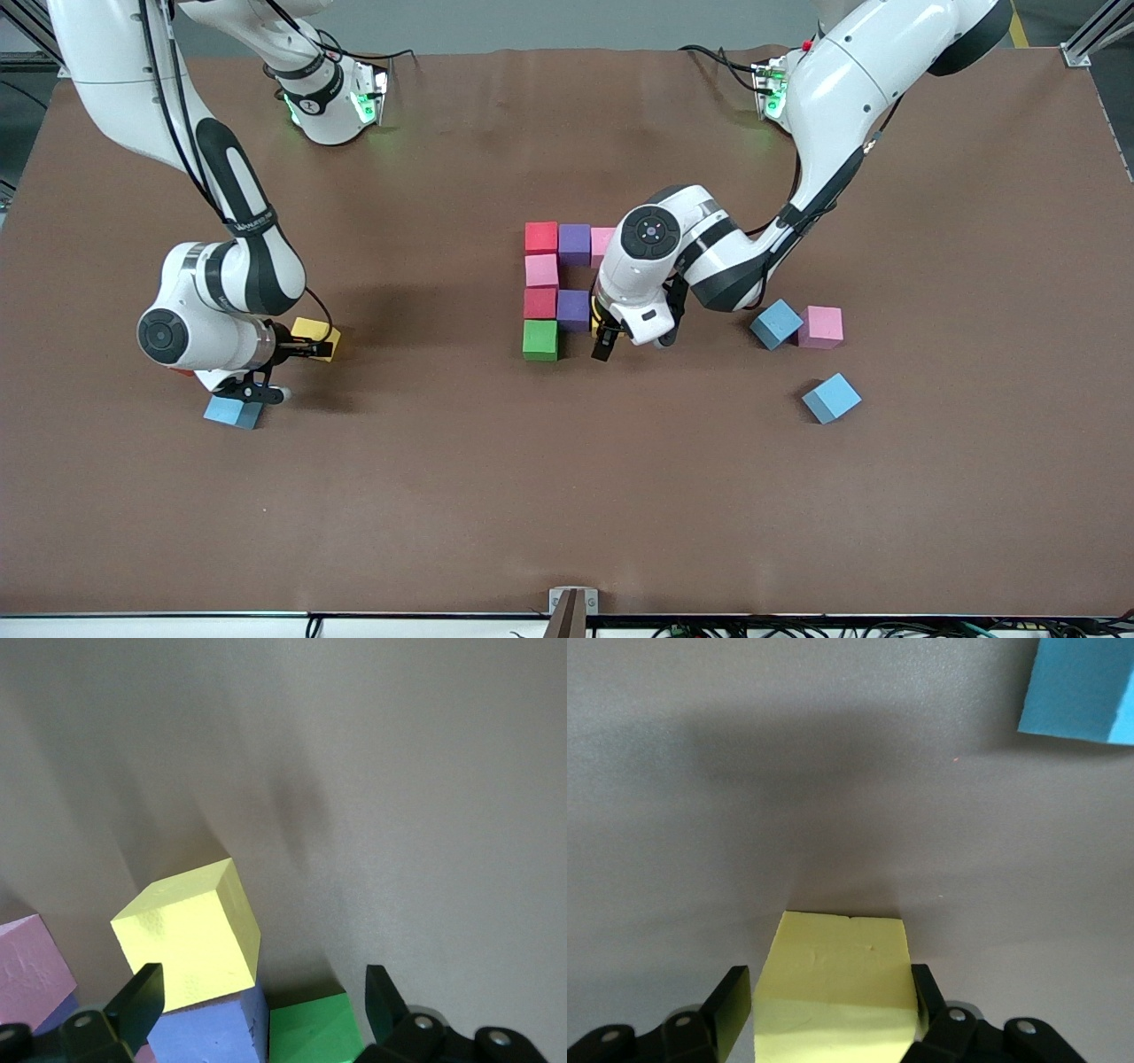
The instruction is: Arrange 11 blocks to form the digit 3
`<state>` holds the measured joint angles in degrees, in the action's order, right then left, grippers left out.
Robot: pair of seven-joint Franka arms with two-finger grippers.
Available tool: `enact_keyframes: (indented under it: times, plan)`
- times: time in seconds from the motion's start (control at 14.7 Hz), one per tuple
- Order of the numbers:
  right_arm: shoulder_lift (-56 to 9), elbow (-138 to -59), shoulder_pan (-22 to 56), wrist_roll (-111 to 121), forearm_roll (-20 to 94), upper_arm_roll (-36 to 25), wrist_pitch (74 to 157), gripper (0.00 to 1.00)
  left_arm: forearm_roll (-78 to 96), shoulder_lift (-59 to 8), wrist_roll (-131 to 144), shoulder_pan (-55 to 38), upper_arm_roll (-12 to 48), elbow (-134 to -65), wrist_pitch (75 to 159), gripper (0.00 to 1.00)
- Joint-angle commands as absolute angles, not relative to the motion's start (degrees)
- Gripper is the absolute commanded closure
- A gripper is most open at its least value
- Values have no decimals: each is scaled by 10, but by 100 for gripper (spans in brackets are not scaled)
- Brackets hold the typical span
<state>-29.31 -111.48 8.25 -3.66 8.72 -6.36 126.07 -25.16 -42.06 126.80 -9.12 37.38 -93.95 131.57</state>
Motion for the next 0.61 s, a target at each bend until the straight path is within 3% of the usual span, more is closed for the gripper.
enact_keyframes:
  times: [0.0, 0.34, 0.54]
  plan:
    - [-296, -1116, 69, -40, 76, -53, 1270, 29, -258, -419, 1242, -91, 373, -926, 1310, 0]
    - [-296, -1115, 69, -40, 76, -53, 1273, 35, -259, -418, 1222, -87, 369, -911, 1310, 0]
    - [-295, -1114, 69, -38, 77, -53, 1271, 55, -259, -414, 1203, -80, 363, -899, 1305, 0]
